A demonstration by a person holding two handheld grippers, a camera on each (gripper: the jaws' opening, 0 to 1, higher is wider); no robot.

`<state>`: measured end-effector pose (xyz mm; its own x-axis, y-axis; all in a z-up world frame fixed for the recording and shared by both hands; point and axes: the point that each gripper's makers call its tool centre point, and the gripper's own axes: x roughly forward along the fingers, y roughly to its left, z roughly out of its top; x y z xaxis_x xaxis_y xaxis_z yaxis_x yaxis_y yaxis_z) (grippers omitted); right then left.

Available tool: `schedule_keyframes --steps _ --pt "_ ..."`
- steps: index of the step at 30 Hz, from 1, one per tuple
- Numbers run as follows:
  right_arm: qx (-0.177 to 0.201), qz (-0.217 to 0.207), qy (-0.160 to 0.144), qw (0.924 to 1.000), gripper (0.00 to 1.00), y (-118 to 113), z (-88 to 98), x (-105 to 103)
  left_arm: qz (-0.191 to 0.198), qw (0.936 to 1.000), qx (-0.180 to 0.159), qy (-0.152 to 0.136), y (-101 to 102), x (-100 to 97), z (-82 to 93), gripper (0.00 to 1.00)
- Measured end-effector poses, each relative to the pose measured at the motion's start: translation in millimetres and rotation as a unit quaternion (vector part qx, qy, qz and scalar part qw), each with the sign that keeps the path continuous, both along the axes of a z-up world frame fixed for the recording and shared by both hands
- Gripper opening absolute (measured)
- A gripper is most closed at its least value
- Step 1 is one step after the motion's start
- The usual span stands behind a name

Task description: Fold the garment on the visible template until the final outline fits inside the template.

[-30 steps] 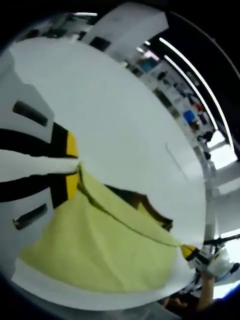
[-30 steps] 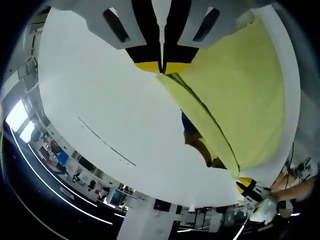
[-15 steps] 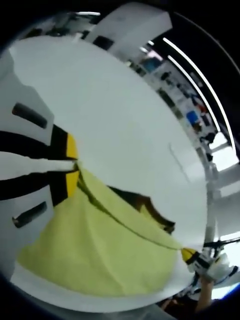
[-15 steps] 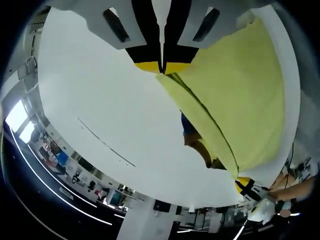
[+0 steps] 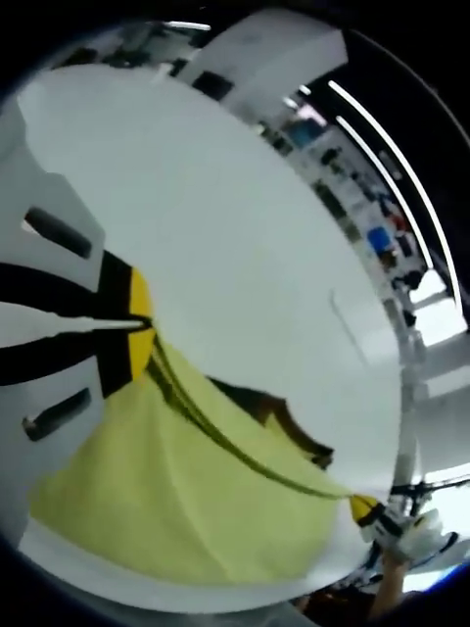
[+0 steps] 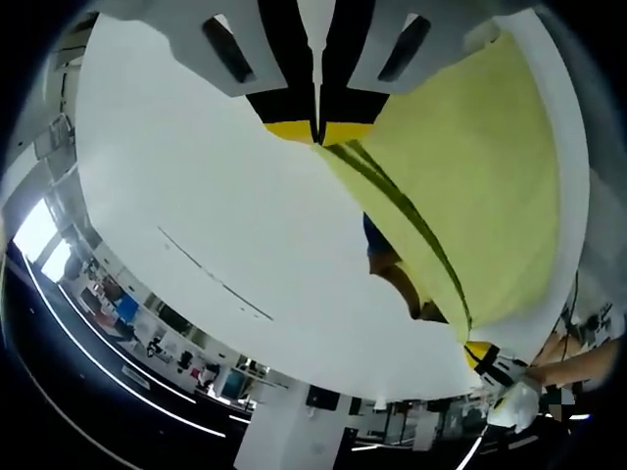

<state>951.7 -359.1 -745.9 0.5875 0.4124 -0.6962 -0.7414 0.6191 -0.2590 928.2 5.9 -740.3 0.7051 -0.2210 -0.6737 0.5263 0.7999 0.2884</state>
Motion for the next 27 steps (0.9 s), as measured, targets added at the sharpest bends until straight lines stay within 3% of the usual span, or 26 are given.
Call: schedule_keyframes --steps 15,27 --pt "0.008 -0.015 0.014 0.9998 0.01 -2 -9.9 15 0.025 0.9991 -0.029 0.018 4 16.3 -6.2 0.0" --pt "0.001 -0.013 0.024 0.9996 0.01 0 -18.8 26 0.03 0.9988 -0.024 0.031 9 21.7 -16.8 0.0"
